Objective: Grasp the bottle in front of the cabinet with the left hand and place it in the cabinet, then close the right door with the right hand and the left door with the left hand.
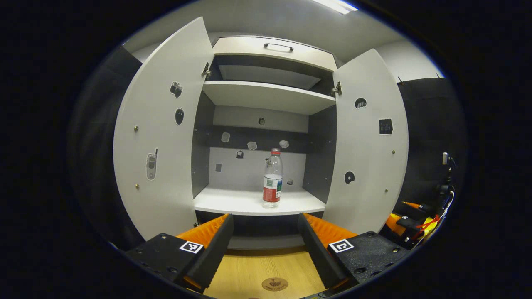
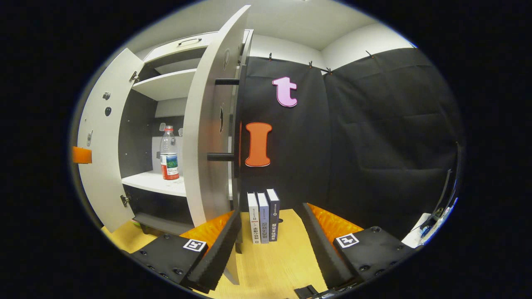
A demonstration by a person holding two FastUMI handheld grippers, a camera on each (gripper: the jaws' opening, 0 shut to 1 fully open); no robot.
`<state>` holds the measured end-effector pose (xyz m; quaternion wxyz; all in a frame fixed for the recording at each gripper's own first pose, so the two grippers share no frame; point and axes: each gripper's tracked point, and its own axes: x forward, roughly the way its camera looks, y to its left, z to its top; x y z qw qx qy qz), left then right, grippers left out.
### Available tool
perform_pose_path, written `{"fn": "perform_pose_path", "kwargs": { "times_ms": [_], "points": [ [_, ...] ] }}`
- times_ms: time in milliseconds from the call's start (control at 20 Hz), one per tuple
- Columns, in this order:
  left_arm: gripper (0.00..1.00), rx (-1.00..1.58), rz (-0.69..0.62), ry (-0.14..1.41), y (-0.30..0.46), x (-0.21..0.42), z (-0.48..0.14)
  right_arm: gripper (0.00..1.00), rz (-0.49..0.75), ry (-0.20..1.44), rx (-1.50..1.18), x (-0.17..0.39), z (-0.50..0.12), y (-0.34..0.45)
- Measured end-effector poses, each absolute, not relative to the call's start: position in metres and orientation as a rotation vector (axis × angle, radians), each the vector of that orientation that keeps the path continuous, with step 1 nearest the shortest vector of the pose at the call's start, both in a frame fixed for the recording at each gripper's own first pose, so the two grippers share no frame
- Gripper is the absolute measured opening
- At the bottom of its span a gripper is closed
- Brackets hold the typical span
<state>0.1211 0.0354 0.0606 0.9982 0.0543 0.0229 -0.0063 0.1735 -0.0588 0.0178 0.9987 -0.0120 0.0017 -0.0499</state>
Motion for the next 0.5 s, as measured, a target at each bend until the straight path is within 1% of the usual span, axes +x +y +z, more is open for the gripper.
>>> {"fn": "perform_pose_path", "kwargs": {
  "times_ms": [250, 500],
  "points": [
    [0.95, 0.076, -0.017, 0.053, 0.051, 0.121, 0.058, 0.96, -0.089, 0.015, -0.03, 0.171, 0.017, -0.037],
    [0.95, 0.064, -0.016, 0.045, 0.062, 0.119, 0.059, 0.96, -0.02, 0.019, -0.023, 0.175, 0.015, 0.007]
  ]
}}
